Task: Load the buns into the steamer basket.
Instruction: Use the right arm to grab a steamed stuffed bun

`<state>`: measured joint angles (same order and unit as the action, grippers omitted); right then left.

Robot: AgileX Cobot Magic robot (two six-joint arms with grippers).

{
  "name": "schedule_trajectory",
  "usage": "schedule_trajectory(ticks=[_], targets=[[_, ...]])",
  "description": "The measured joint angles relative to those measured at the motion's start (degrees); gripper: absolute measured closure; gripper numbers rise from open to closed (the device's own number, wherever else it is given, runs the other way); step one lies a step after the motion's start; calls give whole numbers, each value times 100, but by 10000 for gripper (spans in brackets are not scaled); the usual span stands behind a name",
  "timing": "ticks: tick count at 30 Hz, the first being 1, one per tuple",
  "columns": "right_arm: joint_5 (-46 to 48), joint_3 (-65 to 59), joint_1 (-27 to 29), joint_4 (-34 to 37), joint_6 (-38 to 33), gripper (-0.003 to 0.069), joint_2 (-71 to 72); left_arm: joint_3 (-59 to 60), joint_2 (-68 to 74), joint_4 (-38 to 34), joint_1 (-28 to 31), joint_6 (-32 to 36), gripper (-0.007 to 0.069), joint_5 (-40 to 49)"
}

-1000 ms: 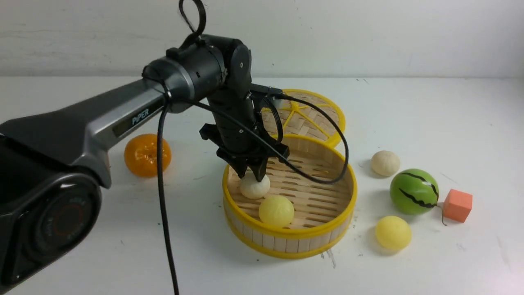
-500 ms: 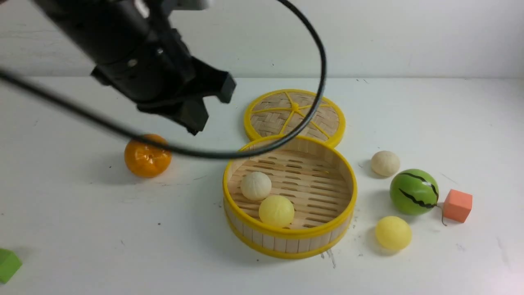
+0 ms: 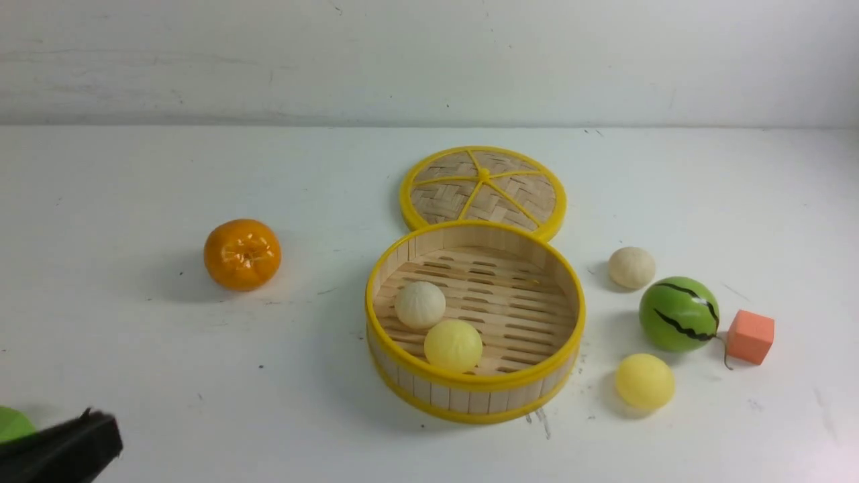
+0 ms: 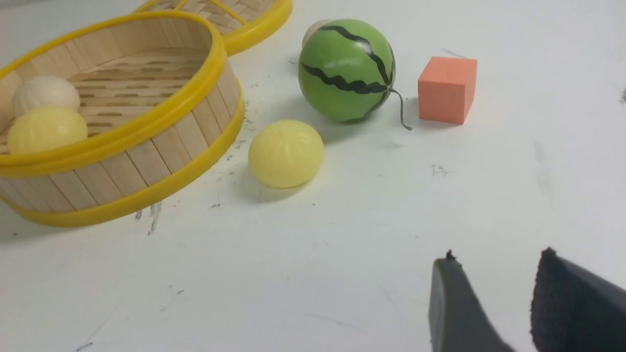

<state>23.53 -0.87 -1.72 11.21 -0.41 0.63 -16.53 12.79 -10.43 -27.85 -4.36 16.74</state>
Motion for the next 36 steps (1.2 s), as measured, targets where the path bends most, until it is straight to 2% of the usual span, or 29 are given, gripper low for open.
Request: schedule_trajectory(ticks=[5, 15, 18, 21, 26, 27, 28, 30, 32, 35, 36], targets=[[0, 0, 0, 0, 4, 418, 0, 712, -1295, -18, 0, 0, 638, -97], [-61, -6, 0, 80, 41, 418, 0, 1028, -1139, -34, 0, 0, 638, -262], [-123, -24, 0, 494, 339, 418, 0, 1028, -1123, -34, 0, 0, 638, -259], [-447, -69, 0, 1643, 801, 418, 0, 1028, -1086, -34, 0, 0, 638, -260], [-1049, -69, 0, 3023, 1030, 421, 0, 1028, -1085, -34, 0, 0, 638, -265], [-1070, -69, 0, 3064, 1030, 421, 0, 1028, -1085, -34, 0, 0, 638, -265], [-1008, 61, 0, 3306, 925, 440, 0, 1028, -1085, -34, 0, 0, 638, -272], [-818, 233, 0, 3348, 750, 456, -59, 1028, -1085, -34, 0, 0, 638, -272], [172, 1053, 0, 3321, -75, 512, -822, 1028, -1085, -34, 0, 0, 638, -272], [1418, 2236, 0, 3019, -1001, 559, -2194, 1028, -1085, -34, 0, 0, 637, -267], [1506, 2317, 0, 2987, -1047, 562, -2305, 1028, -1085, -34, 0, 0, 637, -267]])
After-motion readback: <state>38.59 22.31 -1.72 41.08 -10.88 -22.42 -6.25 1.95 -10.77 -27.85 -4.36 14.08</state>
